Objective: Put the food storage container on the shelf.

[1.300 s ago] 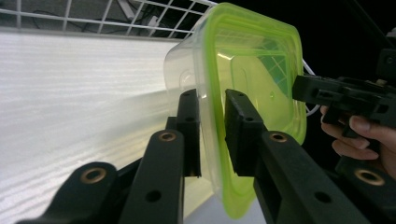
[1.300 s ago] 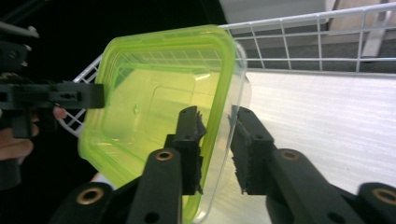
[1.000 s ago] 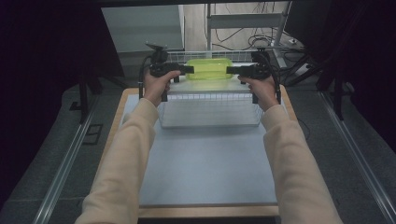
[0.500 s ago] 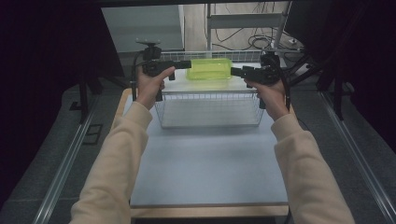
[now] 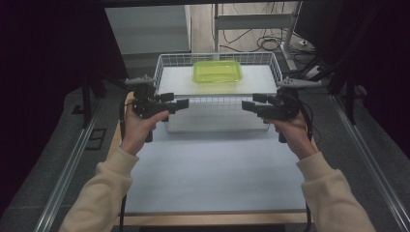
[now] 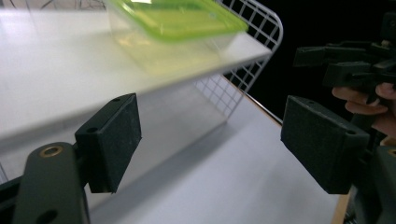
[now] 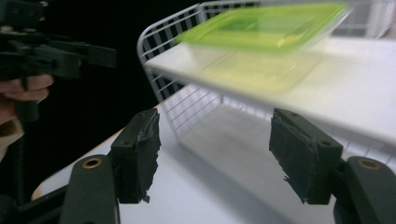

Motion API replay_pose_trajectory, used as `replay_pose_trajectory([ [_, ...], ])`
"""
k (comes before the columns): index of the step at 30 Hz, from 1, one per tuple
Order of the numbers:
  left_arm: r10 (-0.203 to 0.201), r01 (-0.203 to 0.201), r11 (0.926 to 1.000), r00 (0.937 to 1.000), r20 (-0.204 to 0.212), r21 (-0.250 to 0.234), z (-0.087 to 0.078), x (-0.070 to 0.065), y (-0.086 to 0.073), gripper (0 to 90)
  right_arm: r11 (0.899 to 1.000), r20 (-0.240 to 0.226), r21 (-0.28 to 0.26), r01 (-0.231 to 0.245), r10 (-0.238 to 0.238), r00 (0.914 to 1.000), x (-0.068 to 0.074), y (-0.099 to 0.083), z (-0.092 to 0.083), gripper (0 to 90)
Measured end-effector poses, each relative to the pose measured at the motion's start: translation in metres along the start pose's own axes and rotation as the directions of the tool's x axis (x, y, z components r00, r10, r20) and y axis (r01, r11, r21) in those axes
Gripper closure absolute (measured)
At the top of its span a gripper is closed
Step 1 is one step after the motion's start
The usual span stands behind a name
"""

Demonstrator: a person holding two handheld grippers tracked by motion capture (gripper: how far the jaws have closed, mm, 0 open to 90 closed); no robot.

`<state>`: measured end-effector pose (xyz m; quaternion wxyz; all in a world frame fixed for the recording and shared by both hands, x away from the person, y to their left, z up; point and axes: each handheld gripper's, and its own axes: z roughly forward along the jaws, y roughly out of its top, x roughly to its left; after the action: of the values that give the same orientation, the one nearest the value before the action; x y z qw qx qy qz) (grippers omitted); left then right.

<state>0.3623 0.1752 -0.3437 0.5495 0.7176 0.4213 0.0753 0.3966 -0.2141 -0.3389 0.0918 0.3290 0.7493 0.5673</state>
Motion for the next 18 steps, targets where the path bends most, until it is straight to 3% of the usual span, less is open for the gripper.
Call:
replay_pose_trajectory([
  [1, 0.0, 0.0, 1.0, 1.0, 0.0, 0.0, 0.0, 0.0, 0.0, 20.0, 1.0, 0.0, 0.0, 0.0, 0.0, 1.0, 0.0, 0.0, 0.0, 33.7],
  [2, 0.005, -0.005, 1.0, 0.9998, 0.019, 0.004, -0.004, -0.002, -0.017, 20.1, 1.0, -0.017, 0.0, 0.012, -0.012, 0.9998, 0.005, -0.013, -0.005, 33.0],
  [3, 0.005, -0.005, 1.0, 0.9998, 0.019, 0.004, -0.004, -0.002, -0.017, 20.2, 1.0, -0.017, 0.0, 0.012, -0.012, 0.9998, 0.005, -0.013, -0.005, 33.0],
  [4, 0.006, -0.007, 1.0, 0.9997, 0.024, 0.004, -0.006, -0.004, -0.025, 20.5, 1.0, -0.03, 0.002, 0.02, -0.02, 0.9993, 0.008, -0.027, -0.01, 32.7],
  [7, 0.006, -0.006, 0.9999, 0.9989, 0.048, 0.012, -0.009, -0.007, -0.051, 20.5, 1.0, -0.039, 0.009, 0.024, -0.023, 0.999, 0.011, -0.042, -0.014, 32.3],
  [9, 0.015, -0.016, 0.9996, 0.9987, 0.049, 0.022, -0.009, -0.009, -0.067, 20.6, 1.0, -0.043, 0.019, 0.023, -0.022, 0.9988, 0.011, -0.058, -0.017, 31.8],
  [10, 0.011, -0.013, 0.9995, 0.9984, 0.055, 0.028, -0.009, -0.009, -0.082, 20.8, 0.999, -0.049, 0.03, 0.015, -0.014, 0.9987, 0.01, -0.077, -0.019, 31.3],
  [11, 0.011, -0.013, 0.9995, 0.9984, 0.055, 0.028, -0.009, -0.009, -0.082, 21.0, 0.999, -0.049, 0.03, 0.015, -0.014, 0.9987, 0.01, -0.077, -0.019, 31.3],
  [15, 0.017, -0.02, 0.9981, 0.9989, 0.044, 0.059, -0.007, -0.008, -0.106, 21.1, 0.998, -0.037, 0.069, 0.009, -0.007, 0.9993, 0.007, -0.109, -0.019, 29.5],
  [18, 0.0, -0.003, 0.9981, 0.9992, 0.041, 0.061, -0.005, -0.005, -0.114, 21.4, 0.996, -0.029, 0.086, 0.011, -0.009, 0.9995, 0.004, -0.119, -0.018, 28.3],
])
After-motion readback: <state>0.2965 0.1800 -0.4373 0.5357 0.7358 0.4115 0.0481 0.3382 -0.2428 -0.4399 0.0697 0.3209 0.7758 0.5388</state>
